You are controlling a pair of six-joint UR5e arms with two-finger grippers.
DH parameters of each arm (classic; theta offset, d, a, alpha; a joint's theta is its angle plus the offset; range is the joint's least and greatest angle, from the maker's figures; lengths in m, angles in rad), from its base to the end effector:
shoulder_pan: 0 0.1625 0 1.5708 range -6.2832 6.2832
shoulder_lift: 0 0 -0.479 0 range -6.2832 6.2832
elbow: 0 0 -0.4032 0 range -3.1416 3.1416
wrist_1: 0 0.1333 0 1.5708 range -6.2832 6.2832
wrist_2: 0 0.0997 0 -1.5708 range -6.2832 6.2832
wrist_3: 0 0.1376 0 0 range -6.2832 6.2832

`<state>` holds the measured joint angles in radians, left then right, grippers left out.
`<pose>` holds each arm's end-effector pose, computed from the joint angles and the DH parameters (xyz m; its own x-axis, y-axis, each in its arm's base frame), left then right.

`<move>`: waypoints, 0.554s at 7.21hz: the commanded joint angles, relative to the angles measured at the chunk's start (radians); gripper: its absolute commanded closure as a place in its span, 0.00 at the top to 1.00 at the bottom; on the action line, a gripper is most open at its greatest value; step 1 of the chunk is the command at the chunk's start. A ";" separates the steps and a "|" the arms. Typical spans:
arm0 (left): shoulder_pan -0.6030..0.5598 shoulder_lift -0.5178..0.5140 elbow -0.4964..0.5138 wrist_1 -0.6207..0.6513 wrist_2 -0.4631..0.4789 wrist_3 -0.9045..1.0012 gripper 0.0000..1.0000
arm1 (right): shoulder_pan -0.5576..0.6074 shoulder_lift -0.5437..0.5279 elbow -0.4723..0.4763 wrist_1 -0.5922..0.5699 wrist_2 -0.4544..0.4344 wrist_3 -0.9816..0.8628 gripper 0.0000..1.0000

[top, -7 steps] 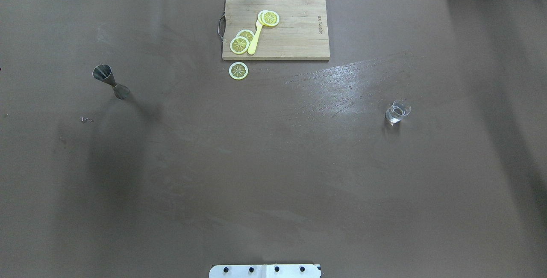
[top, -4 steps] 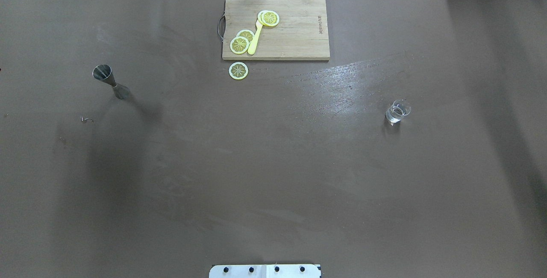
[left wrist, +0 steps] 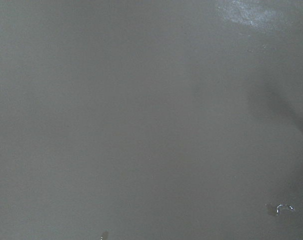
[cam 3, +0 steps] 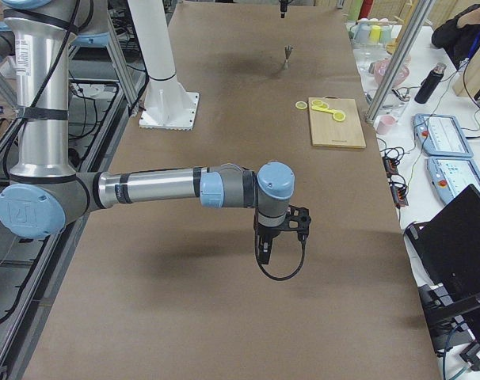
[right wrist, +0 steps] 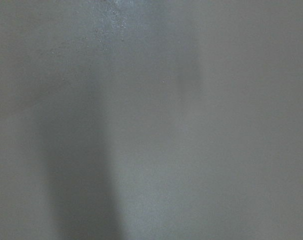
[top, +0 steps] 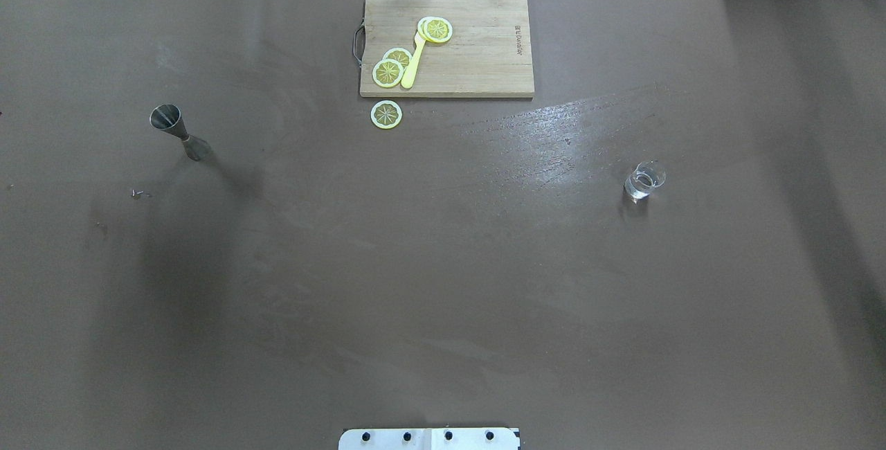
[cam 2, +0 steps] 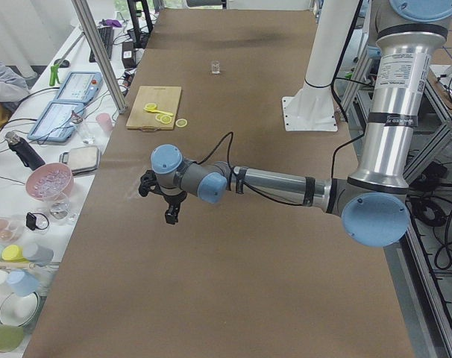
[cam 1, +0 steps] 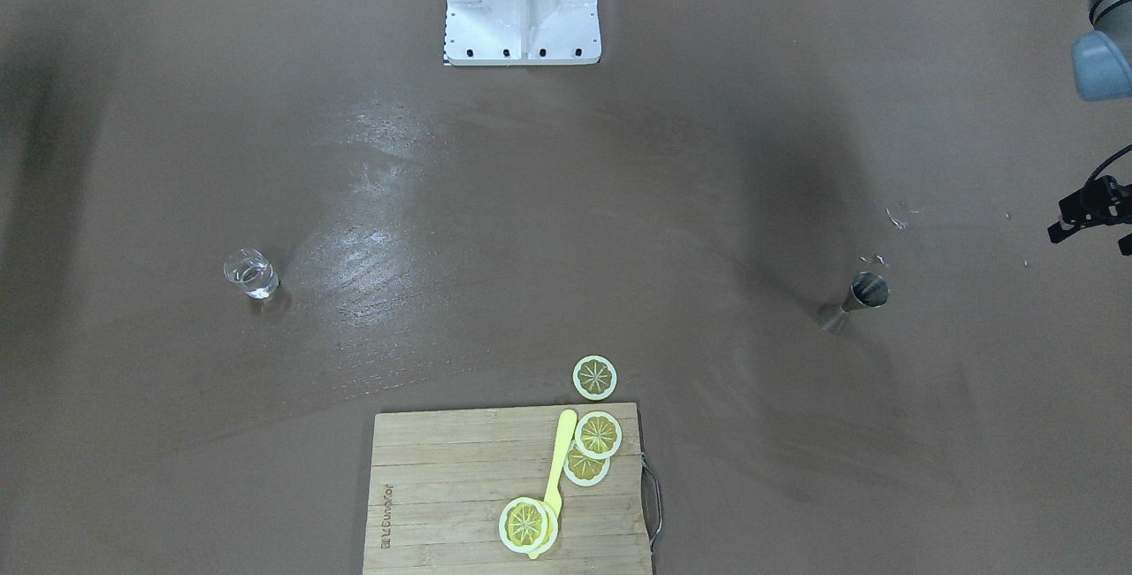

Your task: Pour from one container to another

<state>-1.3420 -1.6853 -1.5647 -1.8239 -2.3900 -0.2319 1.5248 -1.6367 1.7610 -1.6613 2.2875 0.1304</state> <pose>0.1001 -0.5743 0.6474 0.6389 0.1863 -0.7464 -0.0671 0.9800 0.1872 0.0212 -0.4732 0.6908 0.7517 0.0735 0.6553 -0.0522 0.9973 -0.0519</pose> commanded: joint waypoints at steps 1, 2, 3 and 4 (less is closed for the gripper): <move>0.010 -0.004 -0.004 -0.001 0.002 0.000 0.99 | 0.000 0.000 -0.002 0.000 0.001 -0.002 1.00; 0.012 -0.002 -0.015 -0.003 0.003 0.000 0.99 | 0.000 0.000 -0.002 0.000 0.001 -0.002 1.00; 0.014 -0.004 -0.015 -0.005 0.002 0.000 0.99 | 0.000 0.000 -0.003 0.000 0.000 -0.003 1.00; 0.014 -0.005 -0.015 -0.006 0.002 0.002 0.99 | 0.000 0.000 -0.003 0.000 0.000 -0.003 1.00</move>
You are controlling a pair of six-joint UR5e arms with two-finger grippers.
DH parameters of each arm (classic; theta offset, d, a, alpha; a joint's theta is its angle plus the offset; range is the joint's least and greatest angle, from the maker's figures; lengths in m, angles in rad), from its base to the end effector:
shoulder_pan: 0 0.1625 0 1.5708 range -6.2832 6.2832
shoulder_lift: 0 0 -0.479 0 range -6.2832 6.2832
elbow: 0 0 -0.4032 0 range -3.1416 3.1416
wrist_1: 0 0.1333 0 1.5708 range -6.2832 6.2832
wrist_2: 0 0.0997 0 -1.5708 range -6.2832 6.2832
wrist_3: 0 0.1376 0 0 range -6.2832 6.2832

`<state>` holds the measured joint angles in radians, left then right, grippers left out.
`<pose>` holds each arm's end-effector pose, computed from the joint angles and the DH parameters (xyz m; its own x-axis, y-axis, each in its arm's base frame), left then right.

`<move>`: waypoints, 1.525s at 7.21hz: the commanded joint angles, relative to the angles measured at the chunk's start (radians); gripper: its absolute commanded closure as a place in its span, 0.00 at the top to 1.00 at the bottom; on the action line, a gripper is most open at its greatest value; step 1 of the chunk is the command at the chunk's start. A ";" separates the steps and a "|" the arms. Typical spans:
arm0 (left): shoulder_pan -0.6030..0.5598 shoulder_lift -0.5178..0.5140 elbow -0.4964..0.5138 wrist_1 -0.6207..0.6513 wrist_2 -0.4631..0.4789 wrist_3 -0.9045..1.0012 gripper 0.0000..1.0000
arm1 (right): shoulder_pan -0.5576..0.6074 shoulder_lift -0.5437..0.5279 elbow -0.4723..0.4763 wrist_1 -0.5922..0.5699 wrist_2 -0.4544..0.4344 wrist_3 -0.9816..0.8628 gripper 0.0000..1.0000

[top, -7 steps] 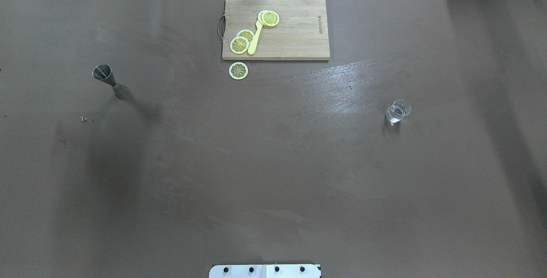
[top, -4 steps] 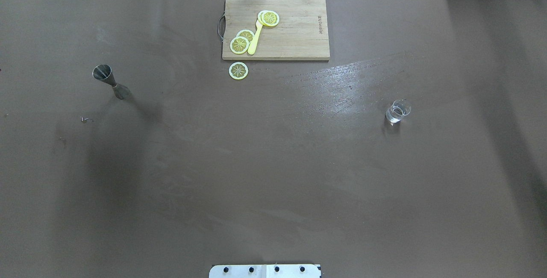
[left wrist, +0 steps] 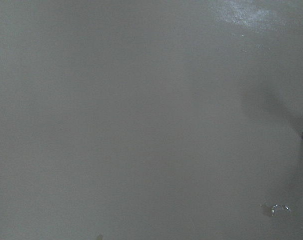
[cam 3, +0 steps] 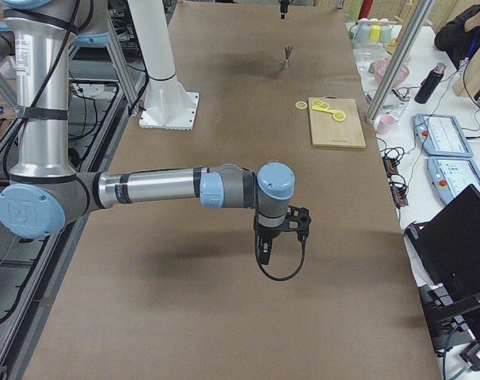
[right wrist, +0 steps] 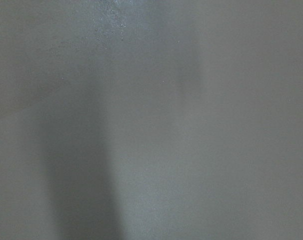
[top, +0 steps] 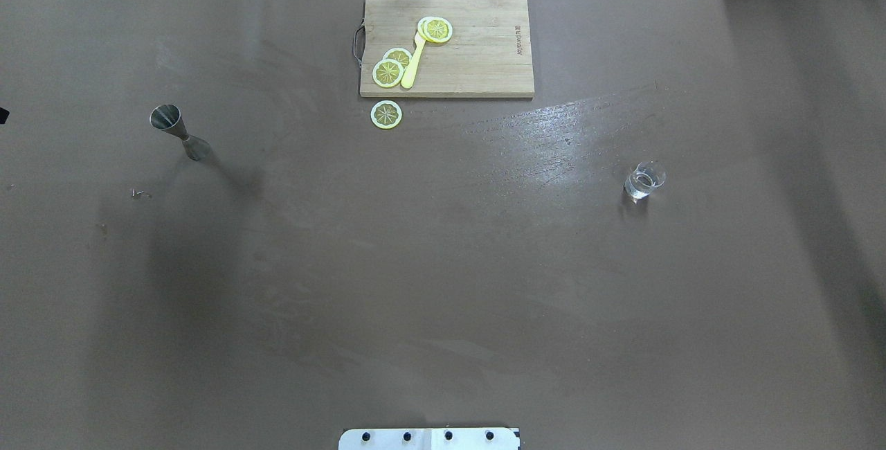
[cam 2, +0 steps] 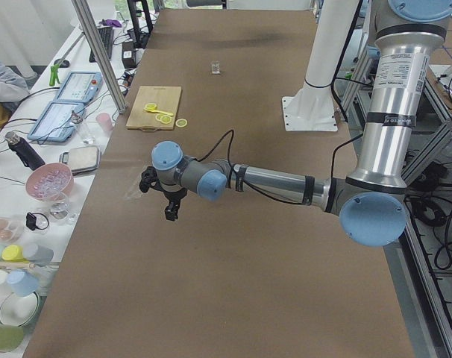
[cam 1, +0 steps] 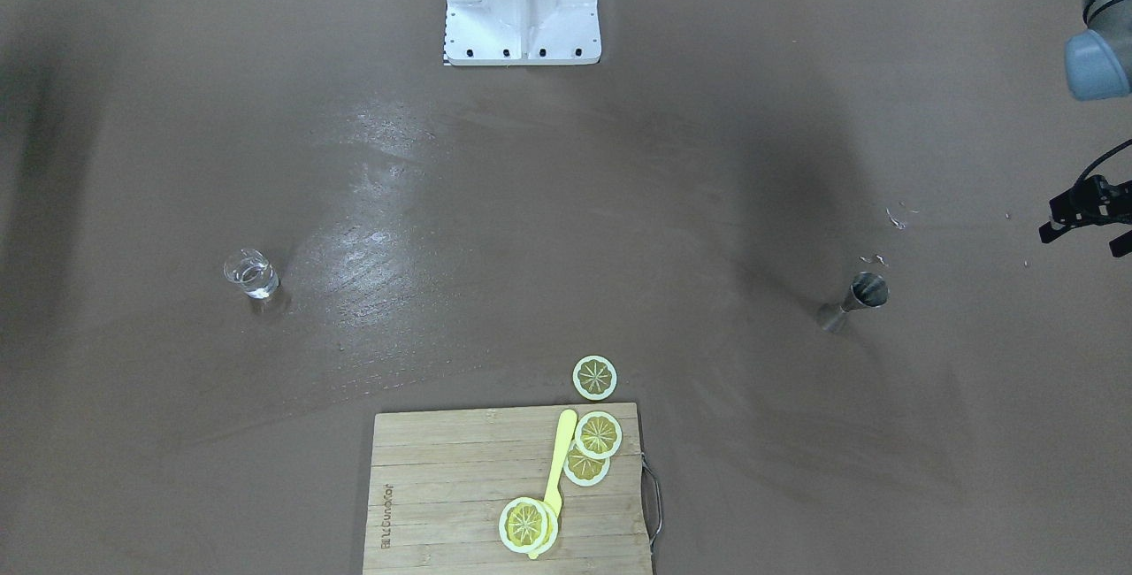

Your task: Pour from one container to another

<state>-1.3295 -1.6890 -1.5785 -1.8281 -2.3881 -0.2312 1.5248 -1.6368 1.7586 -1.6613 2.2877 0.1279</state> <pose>0.1076 -0.5751 0.6376 0.6341 0.2105 -0.7441 -0.0784 0.9748 0.2090 0.0212 -0.4730 0.6920 0.7518 0.0726 0.6554 -0.0503 0.9973 -0.0527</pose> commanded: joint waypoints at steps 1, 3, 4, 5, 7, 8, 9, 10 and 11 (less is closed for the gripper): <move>0.013 0.003 -0.014 -0.003 0.001 0.001 0.99 | 0.000 0.000 -0.002 0.000 -0.001 -0.001 1.00; 0.018 0.003 -0.024 -0.002 0.036 0.000 0.99 | 0.000 0.000 -0.002 0.000 -0.001 0.001 1.00; 0.021 0.003 -0.024 -0.002 0.036 0.001 0.99 | 0.000 0.000 -0.004 0.000 -0.001 0.001 1.00; 0.027 0.002 -0.023 -0.005 0.038 0.004 0.99 | 0.000 0.002 -0.007 0.000 -0.002 -0.001 1.00; 0.132 -0.005 -0.062 -0.144 0.175 0.006 0.99 | -0.003 0.032 -0.010 0.052 0.019 0.001 1.00; 0.141 0.026 -0.108 -0.271 0.244 -0.002 0.99 | -0.009 0.044 -0.028 0.154 0.028 0.001 1.00; 0.141 0.134 -0.165 -0.389 0.244 0.000 0.99 | -0.026 0.060 -0.051 0.254 0.029 0.004 1.00; 0.142 0.167 -0.188 -0.449 0.247 0.004 0.99 | -0.040 0.060 -0.056 0.308 0.044 0.002 1.00; 0.154 0.163 -0.190 -0.456 0.298 0.004 0.99 | -0.049 0.060 -0.051 0.320 0.096 -0.001 1.00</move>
<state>-1.1862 -1.5473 -1.7510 -2.2391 -2.1341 -0.2284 1.4896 -1.5797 1.7087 -1.3849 2.3379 0.1299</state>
